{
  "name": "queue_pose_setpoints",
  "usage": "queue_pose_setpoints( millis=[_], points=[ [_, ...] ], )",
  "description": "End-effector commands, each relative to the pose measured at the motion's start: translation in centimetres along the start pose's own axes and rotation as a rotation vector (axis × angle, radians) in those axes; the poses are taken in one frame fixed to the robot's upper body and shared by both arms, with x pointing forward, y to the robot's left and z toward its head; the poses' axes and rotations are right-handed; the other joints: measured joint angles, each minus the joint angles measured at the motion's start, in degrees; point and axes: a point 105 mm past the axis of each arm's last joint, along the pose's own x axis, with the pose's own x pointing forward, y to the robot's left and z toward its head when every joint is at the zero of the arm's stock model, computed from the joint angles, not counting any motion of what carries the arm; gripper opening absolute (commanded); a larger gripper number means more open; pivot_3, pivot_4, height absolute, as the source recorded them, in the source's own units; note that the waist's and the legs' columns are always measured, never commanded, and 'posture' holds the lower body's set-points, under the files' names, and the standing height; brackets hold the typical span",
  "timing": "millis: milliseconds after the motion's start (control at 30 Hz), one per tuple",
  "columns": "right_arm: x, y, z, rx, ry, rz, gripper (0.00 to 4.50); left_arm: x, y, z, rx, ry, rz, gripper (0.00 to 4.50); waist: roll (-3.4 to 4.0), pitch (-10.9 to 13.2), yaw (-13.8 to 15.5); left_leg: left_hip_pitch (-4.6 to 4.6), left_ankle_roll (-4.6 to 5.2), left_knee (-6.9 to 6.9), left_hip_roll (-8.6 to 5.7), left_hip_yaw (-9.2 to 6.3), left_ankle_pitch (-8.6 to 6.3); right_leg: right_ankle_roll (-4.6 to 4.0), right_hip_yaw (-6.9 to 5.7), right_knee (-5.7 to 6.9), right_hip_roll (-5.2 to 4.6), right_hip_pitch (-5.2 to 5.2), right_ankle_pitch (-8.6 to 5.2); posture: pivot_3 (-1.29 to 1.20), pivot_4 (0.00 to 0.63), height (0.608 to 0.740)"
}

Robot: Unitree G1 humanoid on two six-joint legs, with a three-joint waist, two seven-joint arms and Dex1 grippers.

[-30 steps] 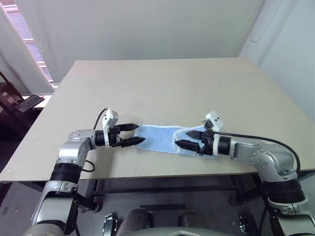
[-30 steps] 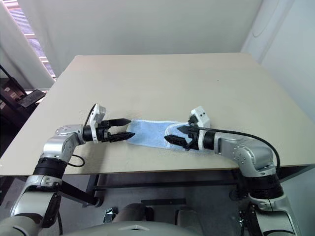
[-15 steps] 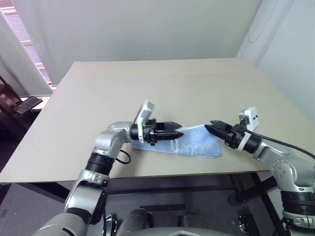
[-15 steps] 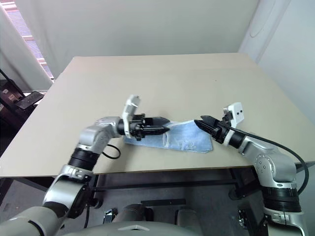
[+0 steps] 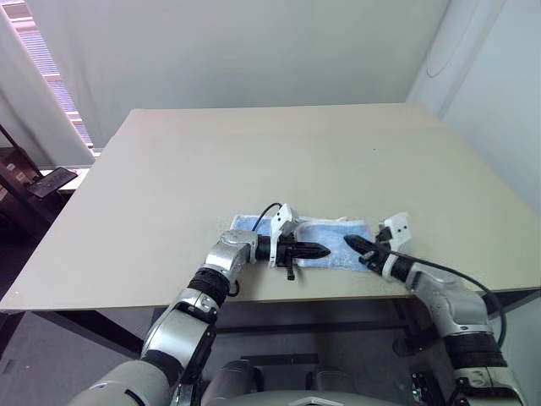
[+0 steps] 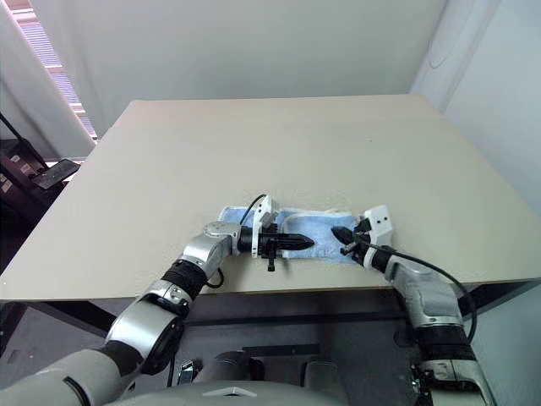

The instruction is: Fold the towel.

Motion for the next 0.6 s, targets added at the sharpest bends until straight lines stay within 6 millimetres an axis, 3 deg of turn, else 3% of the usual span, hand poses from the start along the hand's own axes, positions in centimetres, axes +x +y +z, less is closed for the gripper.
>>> queue_pose_setpoints(
  millis=[33, 333, 567, 600],
  points=[
    [0.5, -1.2, -0.3, -0.031, 0.020, -0.069, 0.00, 0.1, 0.7, 0.8, 0.016, -0.034, 0.034, 0.02, -0.06, 0.0, 0.0, 0.04, 0.00, 0.00, 0.00, 0.00, 0.00, 0.00, -0.01, 0.00, 0.01, 0.04, 0.00, 0.00, 0.000, 0.736],
    [0.4, 0.3, 1.3, -0.056, -0.021, 0.036, 0.00, -1.0, 0.4, 1.2, 0.067, -0.061, 0.002, 0.02, -0.06, 0.0, 0.0, 0.08, 0.00, 0.06, 0.00, -0.01, 0.00, -0.03, -0.04, 0.12, -0.03, 0.07, 0.00, 0.00, 0.000, 0.736],
    [-1.0, 3.8, 6.0, -0.004, -0.164, 0.242, 0.00, -3.8, -1.0, 4.9, 0.229, -0.086, -0.021, 0.02, -0.03, 0.0, -0.2, -0.09, 0.00, -0.06, 0.01, -0.01, 0.00, 0.01, -0.05, 0.21, 0.00, -0.10, 0.02, 0.00, 0.000, 0.736],
    [-1.2, 4.2, 6.7, -0.002, -0.187, 0.261, 0.00, -4.5, -1.2, 5.8, 0.262, -0.099, -0.010, 0.39, -0.03, 0.0, -0.2, -0.10, 0.00, -0.09, 0.01, -0.02, 0.00, 0.01, -0.05, 0.21, 0.00, -0.11, 0.02, 0.00, 0.000, 0.736]
  ],
)
